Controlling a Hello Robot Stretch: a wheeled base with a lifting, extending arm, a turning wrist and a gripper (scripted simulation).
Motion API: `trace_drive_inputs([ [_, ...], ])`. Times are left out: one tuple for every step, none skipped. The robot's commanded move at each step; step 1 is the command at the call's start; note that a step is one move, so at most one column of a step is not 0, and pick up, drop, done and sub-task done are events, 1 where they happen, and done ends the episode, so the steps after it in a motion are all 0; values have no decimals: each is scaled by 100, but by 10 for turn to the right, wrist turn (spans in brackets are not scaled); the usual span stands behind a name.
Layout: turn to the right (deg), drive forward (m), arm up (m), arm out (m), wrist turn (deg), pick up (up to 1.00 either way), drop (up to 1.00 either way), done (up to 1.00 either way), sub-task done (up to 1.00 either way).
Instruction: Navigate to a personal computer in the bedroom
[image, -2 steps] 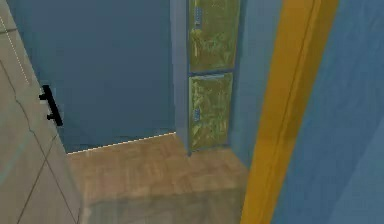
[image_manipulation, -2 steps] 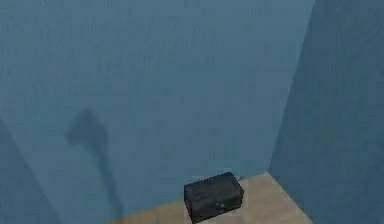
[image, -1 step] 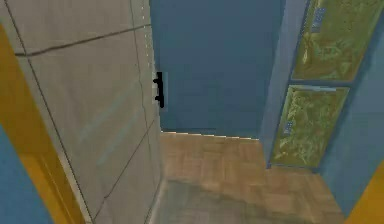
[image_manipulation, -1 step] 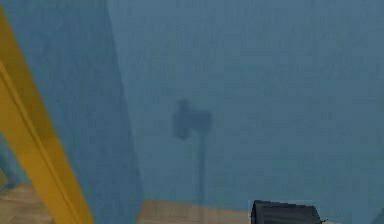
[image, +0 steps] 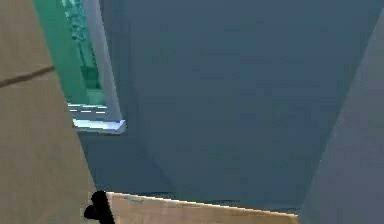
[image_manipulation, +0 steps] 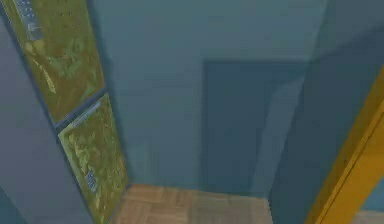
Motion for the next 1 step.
trace_drive_inputs([
  [0, 65, 0, 0, 0, 0, 0, 0, 0],
])
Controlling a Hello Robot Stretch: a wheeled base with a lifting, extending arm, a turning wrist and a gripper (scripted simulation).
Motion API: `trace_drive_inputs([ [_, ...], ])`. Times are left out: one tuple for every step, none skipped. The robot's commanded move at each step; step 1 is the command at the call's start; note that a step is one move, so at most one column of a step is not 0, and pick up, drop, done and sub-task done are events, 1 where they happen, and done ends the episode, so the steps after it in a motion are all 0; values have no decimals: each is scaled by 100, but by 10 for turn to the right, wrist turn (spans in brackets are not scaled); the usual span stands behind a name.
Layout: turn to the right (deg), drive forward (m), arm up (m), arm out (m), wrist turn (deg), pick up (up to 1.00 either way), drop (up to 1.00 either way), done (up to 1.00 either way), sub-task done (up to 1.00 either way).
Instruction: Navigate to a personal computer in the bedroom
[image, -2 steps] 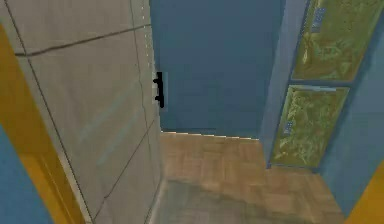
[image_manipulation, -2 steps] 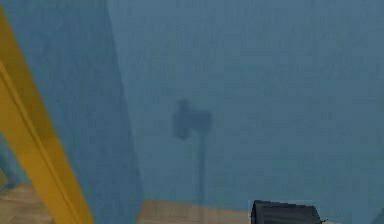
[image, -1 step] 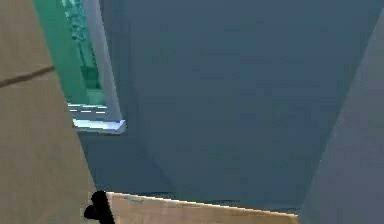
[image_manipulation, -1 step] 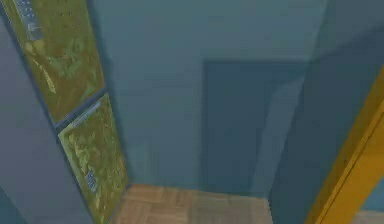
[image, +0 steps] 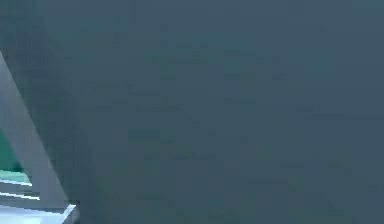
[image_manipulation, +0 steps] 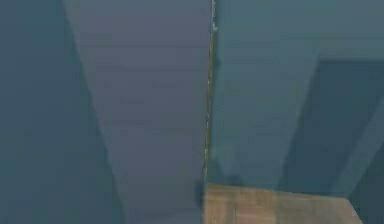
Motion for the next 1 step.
trace_drive_inputs([
  [-450, 0, 0, 0, 0, 0, 0, 0, 0],
])
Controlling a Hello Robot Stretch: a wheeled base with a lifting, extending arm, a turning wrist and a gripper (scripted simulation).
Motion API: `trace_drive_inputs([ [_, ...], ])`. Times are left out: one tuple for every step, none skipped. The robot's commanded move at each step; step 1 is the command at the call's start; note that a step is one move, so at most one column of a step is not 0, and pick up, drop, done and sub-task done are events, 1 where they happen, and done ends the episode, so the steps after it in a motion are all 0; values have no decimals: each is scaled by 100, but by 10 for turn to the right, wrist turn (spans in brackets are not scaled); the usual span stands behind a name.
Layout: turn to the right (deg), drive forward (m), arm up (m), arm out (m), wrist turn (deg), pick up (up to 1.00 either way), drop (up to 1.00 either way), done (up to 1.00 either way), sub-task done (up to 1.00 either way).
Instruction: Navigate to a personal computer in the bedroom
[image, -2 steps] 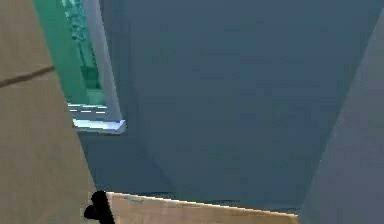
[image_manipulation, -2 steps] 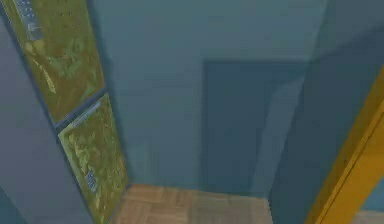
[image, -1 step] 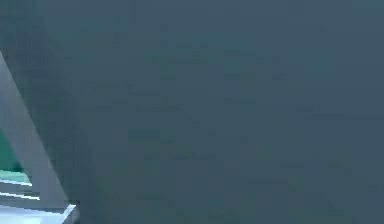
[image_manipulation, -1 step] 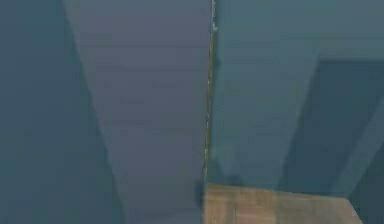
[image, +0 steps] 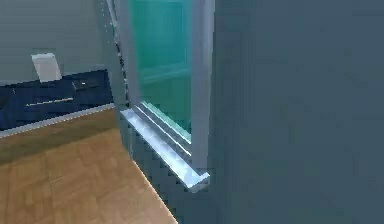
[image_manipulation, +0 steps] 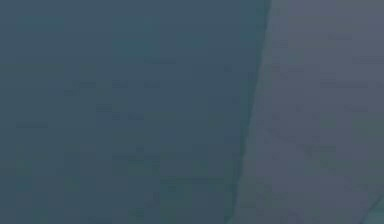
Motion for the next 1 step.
trace_drive_inputs([
  [-360, 0, 0, 0, 0, 0, 0, 0, 0],
])
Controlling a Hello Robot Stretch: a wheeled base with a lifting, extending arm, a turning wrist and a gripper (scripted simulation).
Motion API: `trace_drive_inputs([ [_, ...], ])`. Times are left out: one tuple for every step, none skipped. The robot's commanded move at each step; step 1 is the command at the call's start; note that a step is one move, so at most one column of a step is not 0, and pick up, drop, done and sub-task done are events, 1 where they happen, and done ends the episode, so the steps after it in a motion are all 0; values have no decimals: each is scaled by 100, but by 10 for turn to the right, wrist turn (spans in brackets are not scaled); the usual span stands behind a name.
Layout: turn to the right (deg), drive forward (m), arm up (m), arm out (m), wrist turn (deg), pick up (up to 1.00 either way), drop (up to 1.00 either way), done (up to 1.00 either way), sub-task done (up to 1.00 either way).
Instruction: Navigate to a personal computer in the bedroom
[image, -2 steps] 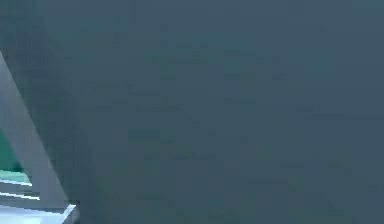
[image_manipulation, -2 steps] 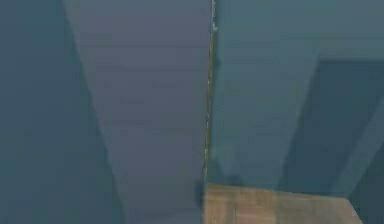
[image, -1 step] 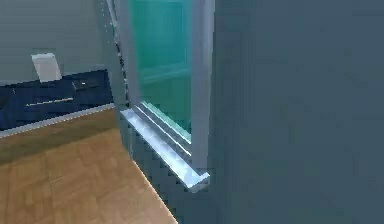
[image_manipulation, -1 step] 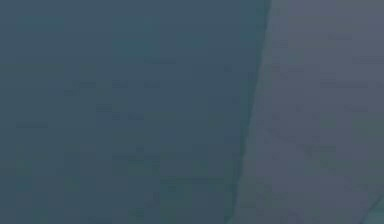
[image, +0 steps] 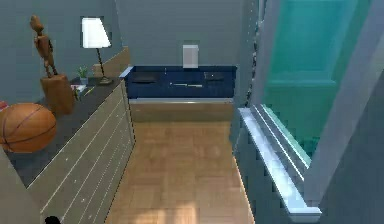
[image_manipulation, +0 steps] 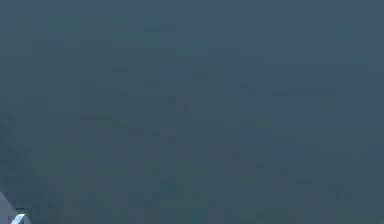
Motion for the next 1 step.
trace_drive_inputs([
  [0, 100, 0, 0, 0, 0, 0, 0, 0],
])
